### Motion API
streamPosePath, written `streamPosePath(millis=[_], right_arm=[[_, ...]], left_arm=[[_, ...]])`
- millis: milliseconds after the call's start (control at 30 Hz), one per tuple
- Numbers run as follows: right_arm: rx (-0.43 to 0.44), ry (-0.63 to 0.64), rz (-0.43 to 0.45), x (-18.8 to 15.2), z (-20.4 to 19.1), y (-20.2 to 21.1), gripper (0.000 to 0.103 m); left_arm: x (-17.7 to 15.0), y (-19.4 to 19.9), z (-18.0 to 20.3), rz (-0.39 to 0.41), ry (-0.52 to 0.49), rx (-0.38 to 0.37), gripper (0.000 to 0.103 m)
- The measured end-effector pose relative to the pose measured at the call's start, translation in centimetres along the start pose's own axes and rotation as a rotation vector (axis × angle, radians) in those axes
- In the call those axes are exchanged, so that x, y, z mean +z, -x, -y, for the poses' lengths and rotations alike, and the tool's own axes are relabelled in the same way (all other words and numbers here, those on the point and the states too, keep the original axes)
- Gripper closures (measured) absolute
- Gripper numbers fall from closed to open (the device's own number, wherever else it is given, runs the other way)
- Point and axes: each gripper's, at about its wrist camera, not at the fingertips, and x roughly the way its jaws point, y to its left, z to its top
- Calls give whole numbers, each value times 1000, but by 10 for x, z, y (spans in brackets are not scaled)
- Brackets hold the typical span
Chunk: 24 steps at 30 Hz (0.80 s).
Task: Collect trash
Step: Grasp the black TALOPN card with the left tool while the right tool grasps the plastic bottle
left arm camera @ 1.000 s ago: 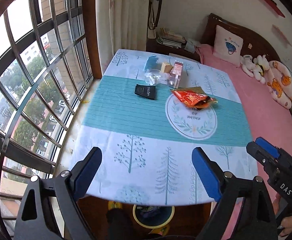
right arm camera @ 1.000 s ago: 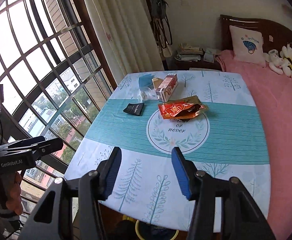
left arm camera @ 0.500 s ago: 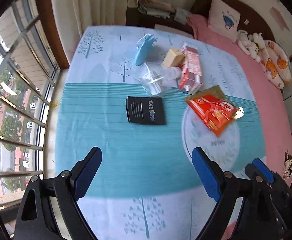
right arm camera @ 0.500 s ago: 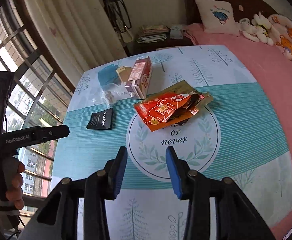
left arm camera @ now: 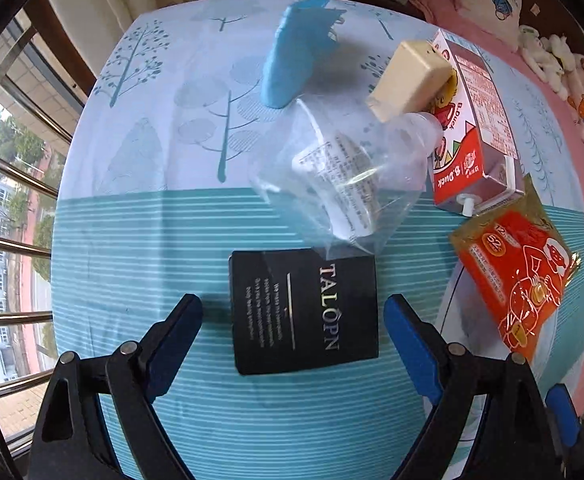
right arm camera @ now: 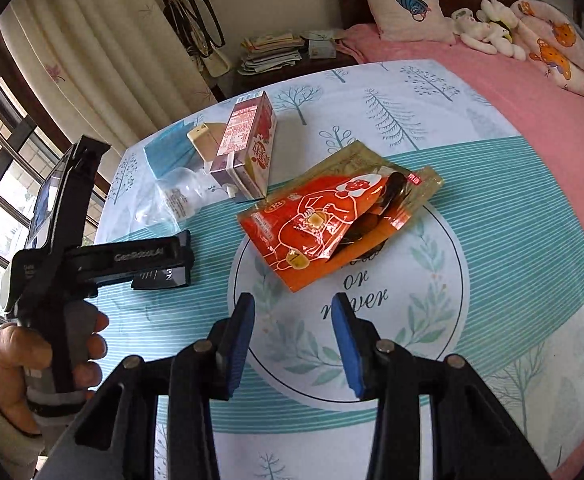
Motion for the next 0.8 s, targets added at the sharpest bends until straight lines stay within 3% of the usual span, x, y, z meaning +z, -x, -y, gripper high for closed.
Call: streamPosePath(millis=[167, 200, 267, 433, 667, 800], right_arm=[[4, 14, -7, 0, -7, -2, 63], [7, 16, -7, 0, -8, -1, 63], [19, 18, -8, 2, -11, -1, 63], [56, 51, -18, 8, -28, -6, 63], [164, 35, -50, 31, -60, -27, 62], [224, -9, -57, 50, -78, -45, 46]], left_arm=[[2, -3, 16, 15, -32, 53, 14], [0, -2, 18, 23, -38, 53, 17], [-2, 3, 19, 46, -39, 53, 33], [-12, 11, 14, 42, -29, 3, 34], [-13, 50, -16, 137, -3, 7, 34], [-2, 67, -39, 180, 32, -9, 34]])
